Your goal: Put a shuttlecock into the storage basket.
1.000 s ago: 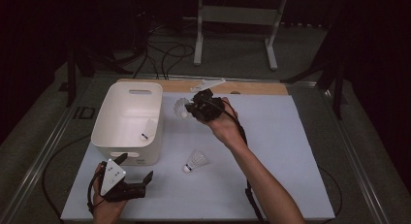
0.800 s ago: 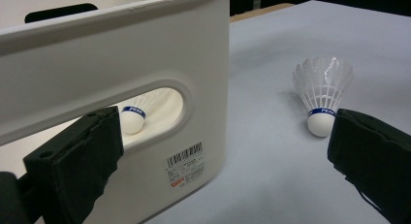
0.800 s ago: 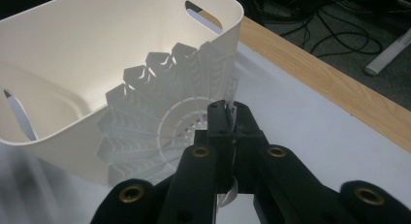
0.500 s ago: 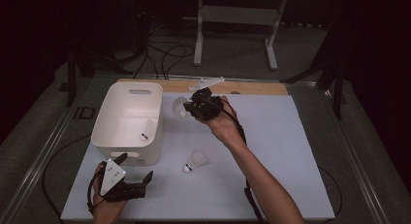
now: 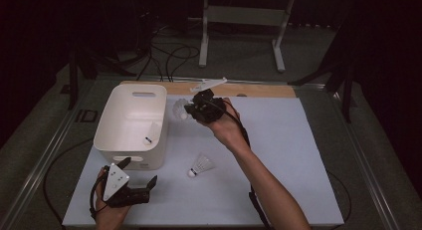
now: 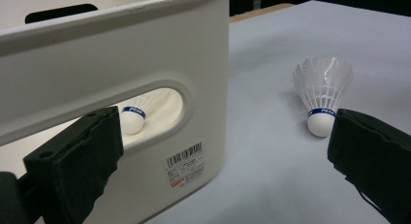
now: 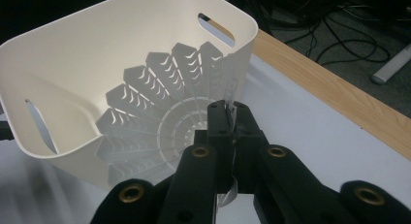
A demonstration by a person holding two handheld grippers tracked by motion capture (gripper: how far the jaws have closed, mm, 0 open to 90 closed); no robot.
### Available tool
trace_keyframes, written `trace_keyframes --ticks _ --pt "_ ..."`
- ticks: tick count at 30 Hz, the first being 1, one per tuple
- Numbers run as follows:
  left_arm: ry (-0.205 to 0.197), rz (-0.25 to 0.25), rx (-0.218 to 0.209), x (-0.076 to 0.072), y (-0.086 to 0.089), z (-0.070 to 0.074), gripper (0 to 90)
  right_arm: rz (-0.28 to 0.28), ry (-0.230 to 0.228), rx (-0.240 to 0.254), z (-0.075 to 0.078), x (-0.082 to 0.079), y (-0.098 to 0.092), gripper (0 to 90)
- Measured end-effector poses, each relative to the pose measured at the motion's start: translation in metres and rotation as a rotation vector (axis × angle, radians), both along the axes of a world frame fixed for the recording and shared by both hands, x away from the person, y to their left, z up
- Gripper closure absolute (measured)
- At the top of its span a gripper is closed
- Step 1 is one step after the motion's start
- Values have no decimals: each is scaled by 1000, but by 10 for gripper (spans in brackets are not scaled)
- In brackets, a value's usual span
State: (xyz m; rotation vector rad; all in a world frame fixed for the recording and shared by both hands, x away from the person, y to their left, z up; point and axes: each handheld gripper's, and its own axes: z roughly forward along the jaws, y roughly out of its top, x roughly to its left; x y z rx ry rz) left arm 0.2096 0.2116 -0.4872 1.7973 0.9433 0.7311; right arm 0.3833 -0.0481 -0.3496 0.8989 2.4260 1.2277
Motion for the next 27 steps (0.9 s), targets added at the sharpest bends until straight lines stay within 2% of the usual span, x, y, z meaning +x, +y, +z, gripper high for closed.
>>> trace_keyframes --ticks 27 --pt "0 2 -1 0 0 0 2 13 -2 27 3 -1 10 889"
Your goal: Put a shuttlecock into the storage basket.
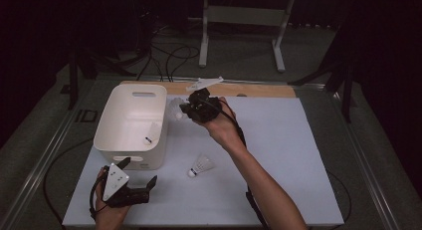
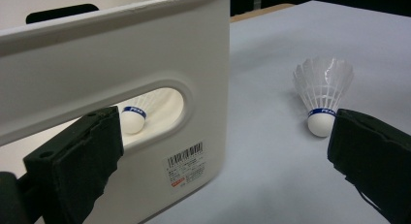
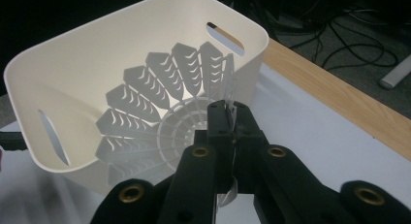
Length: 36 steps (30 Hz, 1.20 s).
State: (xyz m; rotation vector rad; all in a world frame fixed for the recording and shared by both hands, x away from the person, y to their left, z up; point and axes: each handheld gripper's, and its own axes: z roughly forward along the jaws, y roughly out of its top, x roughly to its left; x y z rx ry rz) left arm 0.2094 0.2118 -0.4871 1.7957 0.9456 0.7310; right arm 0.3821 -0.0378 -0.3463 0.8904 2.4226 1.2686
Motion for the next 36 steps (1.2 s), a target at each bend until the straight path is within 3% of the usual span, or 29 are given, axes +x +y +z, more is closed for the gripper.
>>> trace_keyframes --ticks 36 --pt "0 -1 0 0 0 0 2 16 3 36 8 1 16 889"
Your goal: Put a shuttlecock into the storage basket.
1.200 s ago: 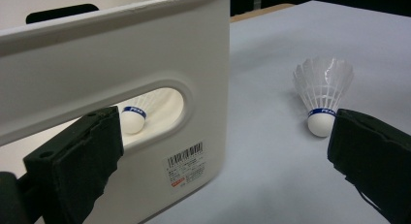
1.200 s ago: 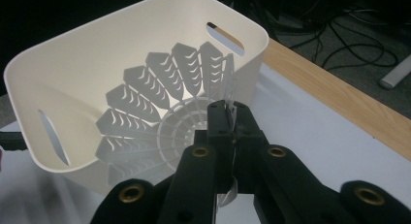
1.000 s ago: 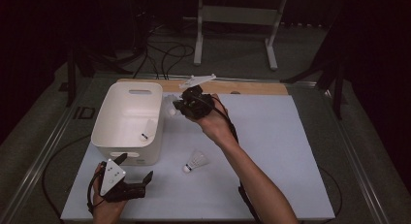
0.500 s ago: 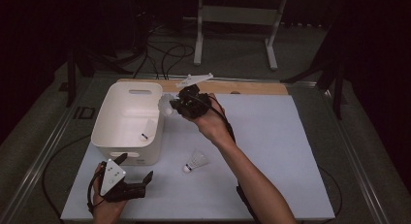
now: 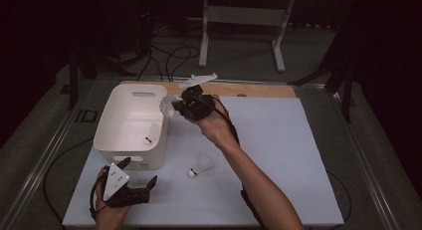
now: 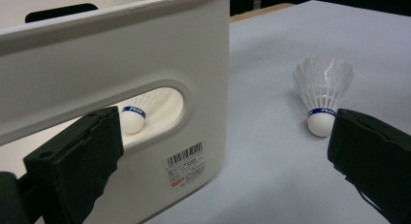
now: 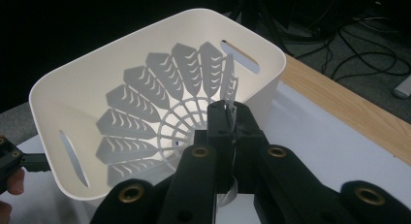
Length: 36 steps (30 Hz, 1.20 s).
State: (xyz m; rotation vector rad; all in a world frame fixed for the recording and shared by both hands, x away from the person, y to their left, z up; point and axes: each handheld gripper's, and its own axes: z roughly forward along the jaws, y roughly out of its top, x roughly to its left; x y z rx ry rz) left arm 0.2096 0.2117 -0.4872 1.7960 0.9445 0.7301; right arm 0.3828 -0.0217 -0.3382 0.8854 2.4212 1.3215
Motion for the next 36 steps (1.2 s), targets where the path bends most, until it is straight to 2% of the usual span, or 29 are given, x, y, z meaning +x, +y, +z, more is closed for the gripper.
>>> trace_keyframes --ticks 8,24,36 --pt "0 0 1 0 0 0 2 5 -1 14 1 -1 9 889" --pt "-1 1 -1 0 0 0 2 30 -4 8 1 -5 23 889" --pt "-3 0 1 0 0 0 2 67 1 20 0 -9 35 887"
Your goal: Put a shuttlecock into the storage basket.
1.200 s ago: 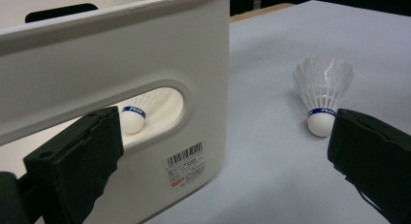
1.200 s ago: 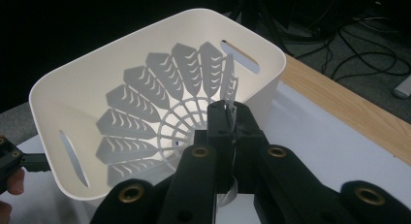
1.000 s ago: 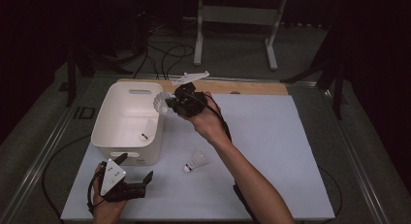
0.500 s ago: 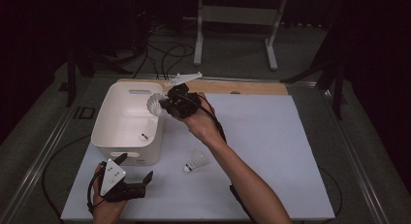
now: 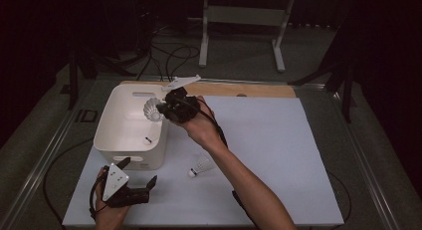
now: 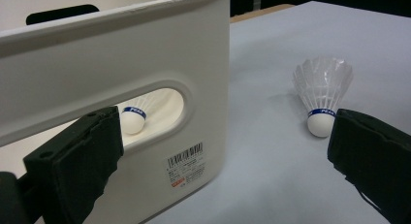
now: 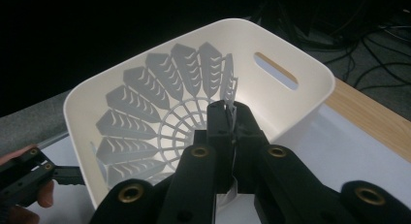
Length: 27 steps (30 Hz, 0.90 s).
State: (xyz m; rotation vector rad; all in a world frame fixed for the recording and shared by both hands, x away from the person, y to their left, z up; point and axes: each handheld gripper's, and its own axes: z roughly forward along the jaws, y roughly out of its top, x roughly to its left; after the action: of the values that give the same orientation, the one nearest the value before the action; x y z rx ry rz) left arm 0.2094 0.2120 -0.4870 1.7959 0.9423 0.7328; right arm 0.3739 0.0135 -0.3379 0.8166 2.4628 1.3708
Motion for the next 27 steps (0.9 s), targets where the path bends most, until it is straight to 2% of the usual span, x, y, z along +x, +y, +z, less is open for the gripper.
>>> trace_keyframes --ticks 10,17,18,20,22,24,27 --pt "0 0 -1 0 0 0 2 39 30 14 -4 -2 7 887" --pt "0 0 -2 0 0 0 2 71 28 17 -6 -5 13 873" --pt "0 0 -1 0 0 0 2 80 34 24 -6 -5 13 832" --pt "0 0 -4 0 1 0 2 104 50 66 -6 -4 13 595" --pt "0 1 -4 0 1 0 2 94 72 97 -5 -1 11 435" --pt "-1 3 -5 0 1 0 2 56 65 97 -4 0 8 326" --pt "0 3 -6 0 1 0 2 33 67 89 -4 2 5 259"
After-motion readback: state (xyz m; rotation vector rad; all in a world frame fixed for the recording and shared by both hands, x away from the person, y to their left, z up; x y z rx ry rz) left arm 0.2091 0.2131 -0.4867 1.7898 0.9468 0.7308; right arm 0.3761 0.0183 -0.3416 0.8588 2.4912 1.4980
